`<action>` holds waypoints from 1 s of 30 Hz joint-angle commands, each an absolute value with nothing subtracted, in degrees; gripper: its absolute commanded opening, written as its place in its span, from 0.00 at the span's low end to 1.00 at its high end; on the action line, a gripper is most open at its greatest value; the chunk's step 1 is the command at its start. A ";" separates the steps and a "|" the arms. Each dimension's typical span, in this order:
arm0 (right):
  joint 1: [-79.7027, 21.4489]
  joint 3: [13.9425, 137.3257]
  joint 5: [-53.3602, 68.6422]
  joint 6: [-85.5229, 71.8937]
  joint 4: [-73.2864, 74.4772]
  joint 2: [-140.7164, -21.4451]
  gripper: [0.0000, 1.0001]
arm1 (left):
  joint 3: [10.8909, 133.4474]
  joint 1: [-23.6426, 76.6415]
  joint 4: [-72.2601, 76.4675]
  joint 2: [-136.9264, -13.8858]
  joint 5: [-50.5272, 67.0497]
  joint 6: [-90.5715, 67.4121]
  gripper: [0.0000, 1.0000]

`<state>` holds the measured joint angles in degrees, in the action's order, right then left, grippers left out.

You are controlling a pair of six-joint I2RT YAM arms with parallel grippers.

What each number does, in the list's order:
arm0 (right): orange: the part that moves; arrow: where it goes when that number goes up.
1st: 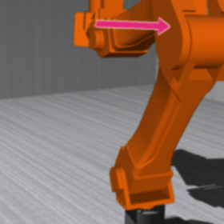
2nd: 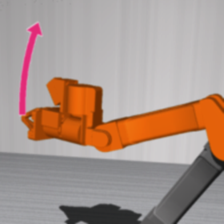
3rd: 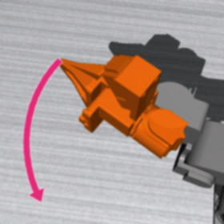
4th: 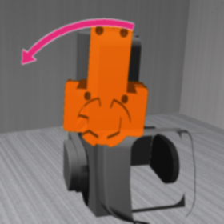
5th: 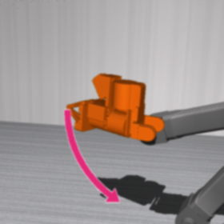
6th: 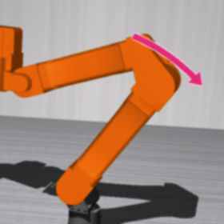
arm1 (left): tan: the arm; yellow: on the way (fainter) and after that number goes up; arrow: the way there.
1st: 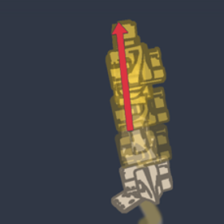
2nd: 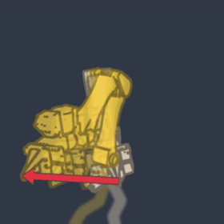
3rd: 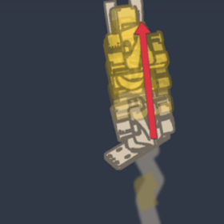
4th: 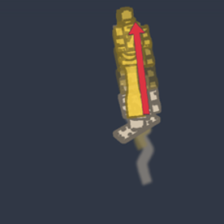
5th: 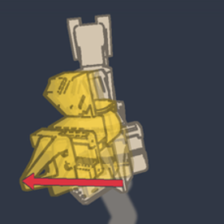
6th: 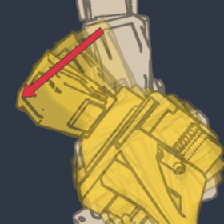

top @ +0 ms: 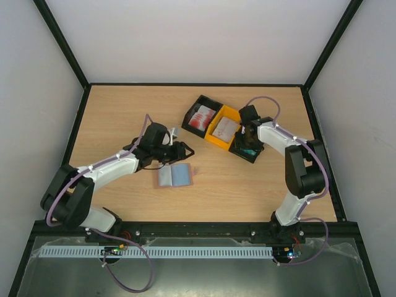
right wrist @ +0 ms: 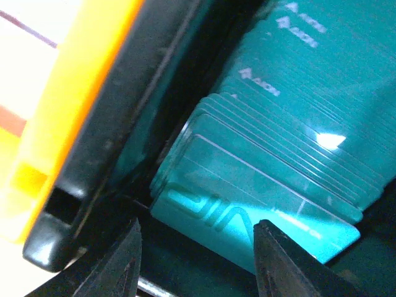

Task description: Put the credit cards into the card holder

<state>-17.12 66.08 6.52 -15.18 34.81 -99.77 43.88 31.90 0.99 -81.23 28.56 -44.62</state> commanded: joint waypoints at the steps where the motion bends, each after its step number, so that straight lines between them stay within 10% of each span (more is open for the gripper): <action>1: -19.00 65.76 16.20 -13.42 31.85 -100.37 0.50 | 48.16 33.21 1.30 -84.75 28.53 -44.47 0.53; 24: -24.17 68.73 4.04 -7.05 36.95 -105.38 0.46 | 61.04 40.09 9.14 -106.72 21.67 -53.00 0.34; 30: -24.17 68.56 8.75 -7.45 38.36 -106.46 0.30 | 62.36 41.06 9.76 -109.30 21.50 -53.44 0.32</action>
